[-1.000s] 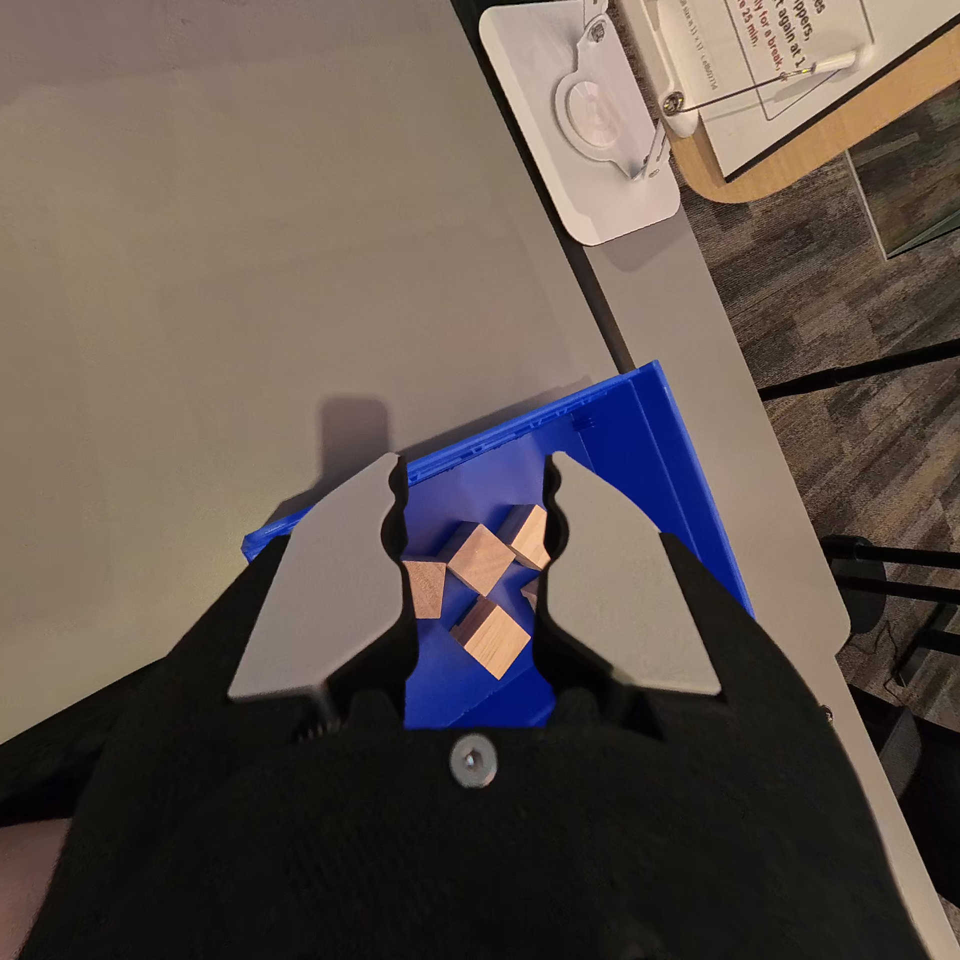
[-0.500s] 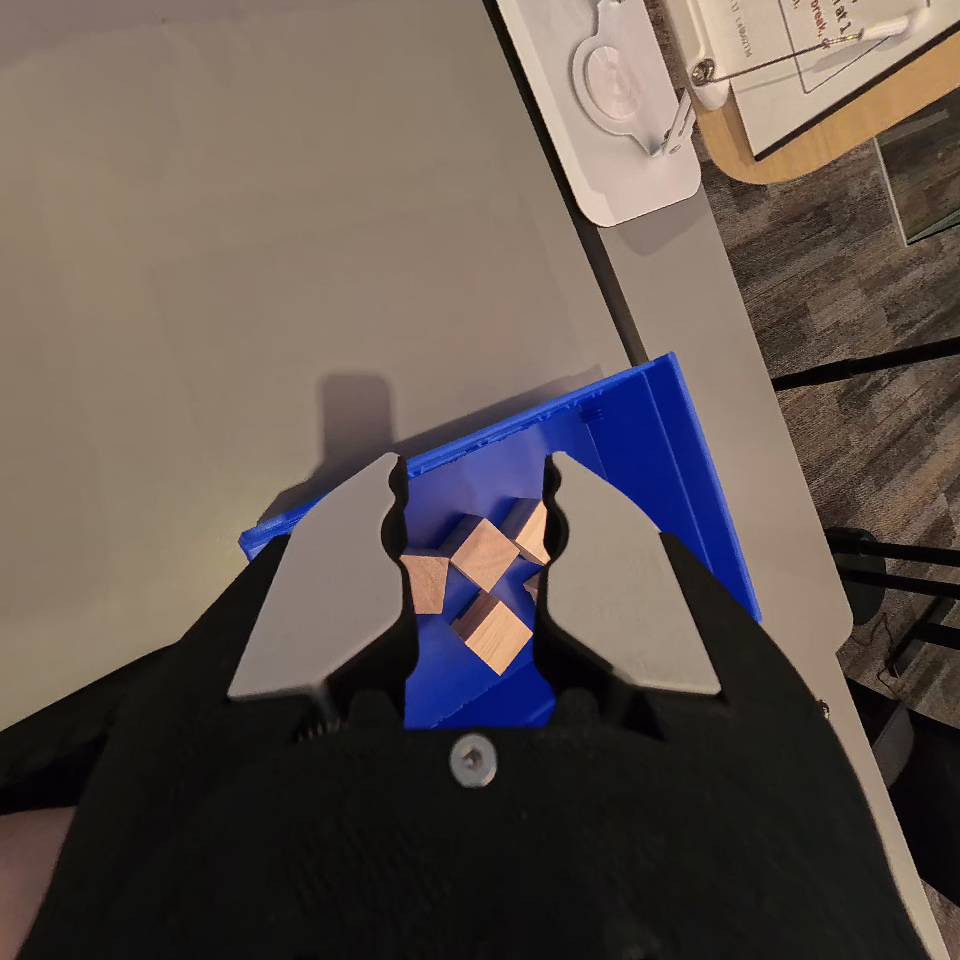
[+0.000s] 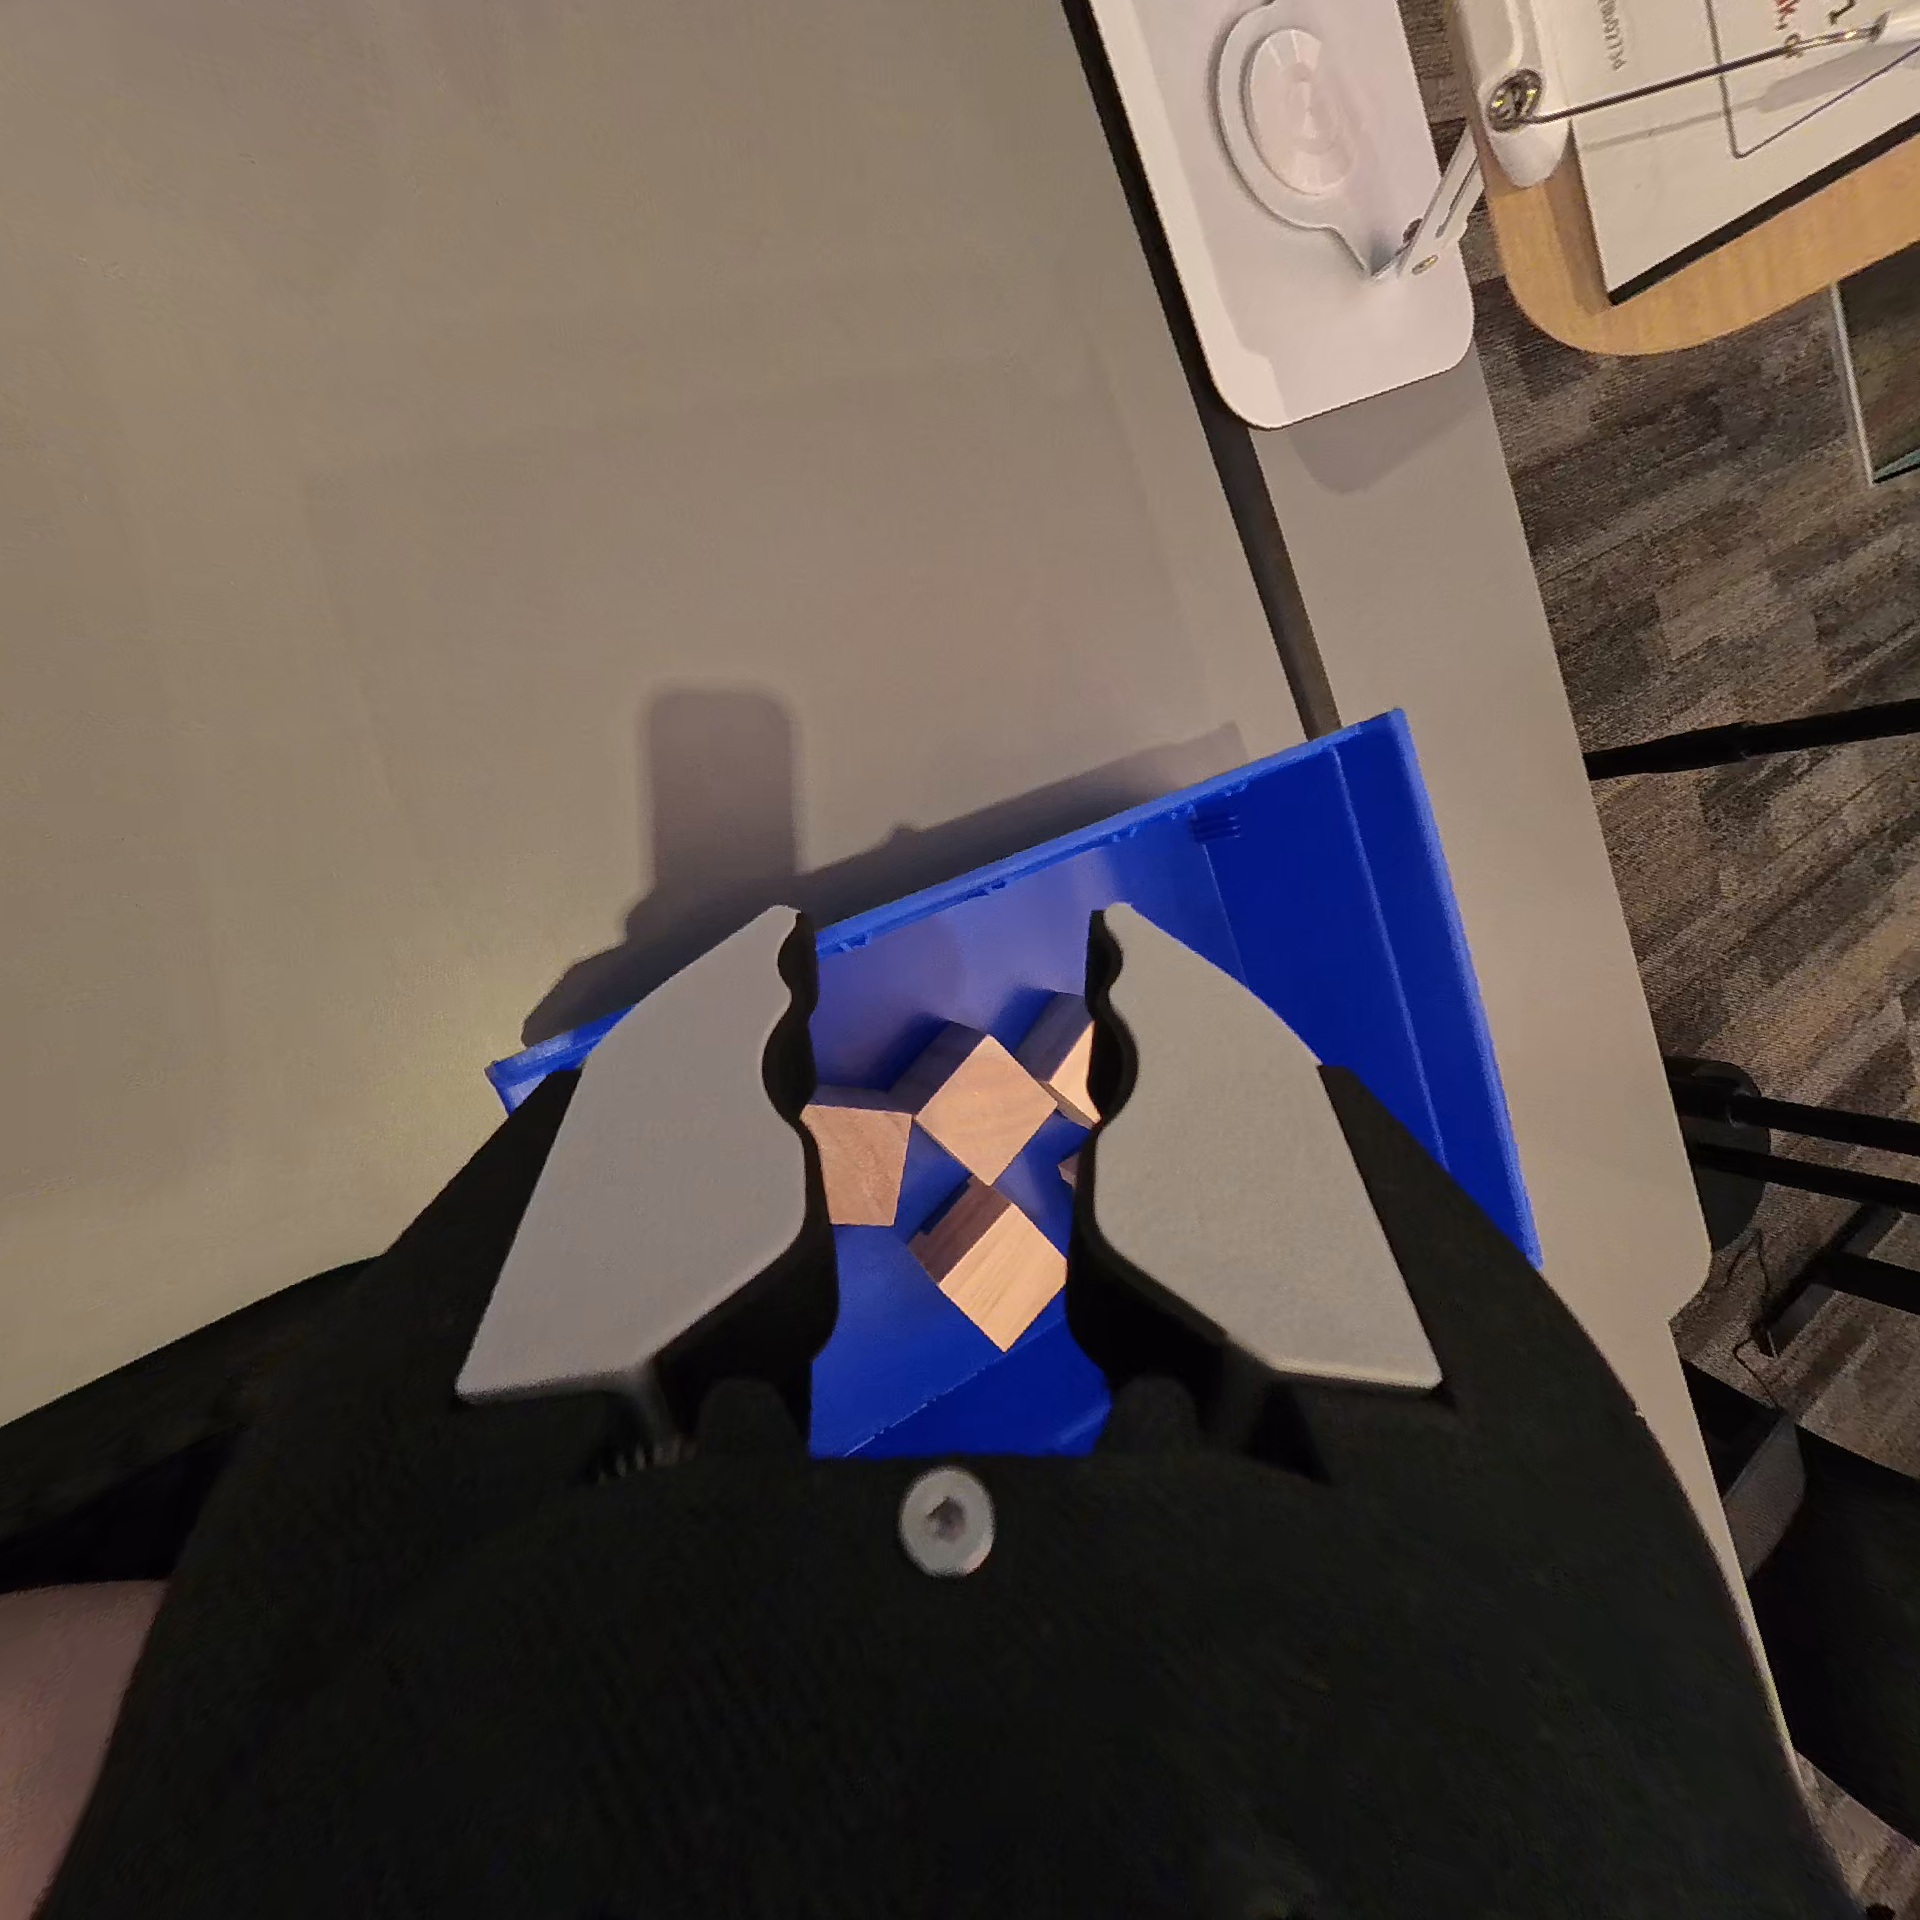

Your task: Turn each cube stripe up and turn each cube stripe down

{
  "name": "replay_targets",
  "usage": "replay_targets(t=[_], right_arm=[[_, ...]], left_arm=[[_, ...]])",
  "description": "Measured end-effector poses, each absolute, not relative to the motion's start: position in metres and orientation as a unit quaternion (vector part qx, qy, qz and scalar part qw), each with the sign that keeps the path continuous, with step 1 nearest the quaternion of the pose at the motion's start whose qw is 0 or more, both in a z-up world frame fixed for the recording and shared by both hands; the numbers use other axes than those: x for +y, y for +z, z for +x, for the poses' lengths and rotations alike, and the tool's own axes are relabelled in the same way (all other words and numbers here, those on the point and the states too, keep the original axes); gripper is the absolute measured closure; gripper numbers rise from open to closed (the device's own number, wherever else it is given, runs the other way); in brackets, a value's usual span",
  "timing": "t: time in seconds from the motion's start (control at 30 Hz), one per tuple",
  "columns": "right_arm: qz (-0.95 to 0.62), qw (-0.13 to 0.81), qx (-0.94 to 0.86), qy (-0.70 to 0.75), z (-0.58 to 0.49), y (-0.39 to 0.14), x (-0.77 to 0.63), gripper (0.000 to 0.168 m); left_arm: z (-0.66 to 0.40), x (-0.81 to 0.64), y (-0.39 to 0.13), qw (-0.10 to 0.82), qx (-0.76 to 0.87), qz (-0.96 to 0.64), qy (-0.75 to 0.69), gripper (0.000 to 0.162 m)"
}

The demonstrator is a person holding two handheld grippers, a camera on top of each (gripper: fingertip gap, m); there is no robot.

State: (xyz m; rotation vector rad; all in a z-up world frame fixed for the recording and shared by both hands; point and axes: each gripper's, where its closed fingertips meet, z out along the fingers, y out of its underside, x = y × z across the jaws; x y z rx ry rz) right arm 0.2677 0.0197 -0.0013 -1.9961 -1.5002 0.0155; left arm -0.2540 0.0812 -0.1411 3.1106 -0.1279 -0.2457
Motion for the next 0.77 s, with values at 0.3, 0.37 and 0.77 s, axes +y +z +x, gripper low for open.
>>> replay_targets(t=[0.3, 0.37, 0.77], right_arm=[[-0.752, 0.333, -0.569, -0.003, 0.263, 0.004, 0.024, 0.119], [-0.741, 0.361, -0.566, 0.0, 0.254, 0.015, 0.025, 0.121], [-0.495, 0.632, -0.569, 0.179, 0.099, 0.092, -0.021, 0.108]], left_arm=[[-0.232, 0.081, -0.11, -0.041, -0.058, 0.997, -0.004, 0.117], [-0.216, 0.084, -0.086, -0.085, -0.06, 0.993, 0.052, 0.117], [-0.026, 0.02, 0.078, -0.216, -0.186, 0.799, 0.53, 0.117]])
